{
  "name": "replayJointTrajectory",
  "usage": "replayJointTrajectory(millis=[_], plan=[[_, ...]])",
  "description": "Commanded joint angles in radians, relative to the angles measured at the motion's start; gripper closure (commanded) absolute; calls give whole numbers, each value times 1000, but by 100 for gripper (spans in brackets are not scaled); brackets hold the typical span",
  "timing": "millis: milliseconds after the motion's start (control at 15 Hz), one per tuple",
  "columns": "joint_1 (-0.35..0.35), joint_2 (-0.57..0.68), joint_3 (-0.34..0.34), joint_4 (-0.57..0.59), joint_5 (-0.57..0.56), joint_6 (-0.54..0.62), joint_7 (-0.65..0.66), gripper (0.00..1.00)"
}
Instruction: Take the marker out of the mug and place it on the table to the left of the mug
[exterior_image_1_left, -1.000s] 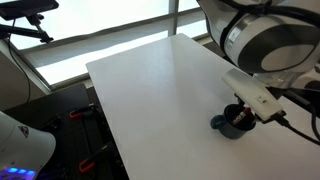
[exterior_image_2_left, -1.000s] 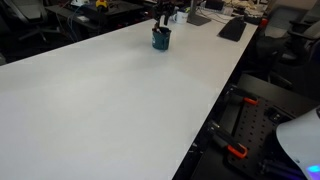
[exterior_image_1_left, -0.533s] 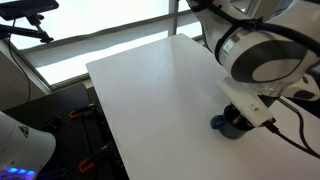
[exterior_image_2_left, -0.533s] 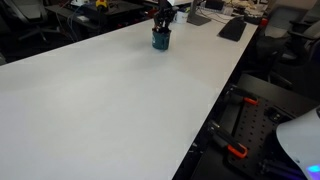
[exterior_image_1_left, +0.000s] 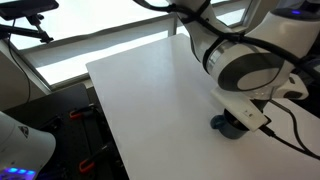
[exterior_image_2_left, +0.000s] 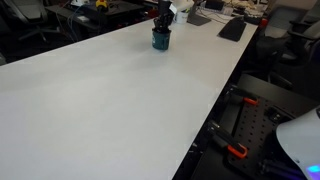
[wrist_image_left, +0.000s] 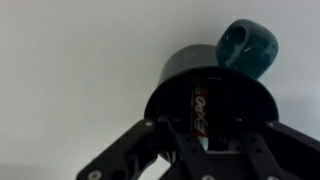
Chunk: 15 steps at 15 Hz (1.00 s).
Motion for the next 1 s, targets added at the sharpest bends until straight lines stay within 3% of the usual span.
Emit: replayJointTrajectory(millis=[0, 133, 200, 267, 333, 467, 600, 933], plan=[[-15, -31, 23, -48, -17, 61, -41, 65], [-21, -29, 38, -47, -13, 76, -59, 60], [-24, -28, 46, -47, -11, 82, -64, 66], [-28, -26, 55, -48, -11, 83, -73, 86], [-31, -27, 63, -50, -10, 79, -83, 87], [-36, -34, 77, -59, -9, 81, -101, 100], [-42, -42, 89, -65, -6, 77, -118, 95], [-35, -52, 90, -54, -4, 50, -103, 95]])
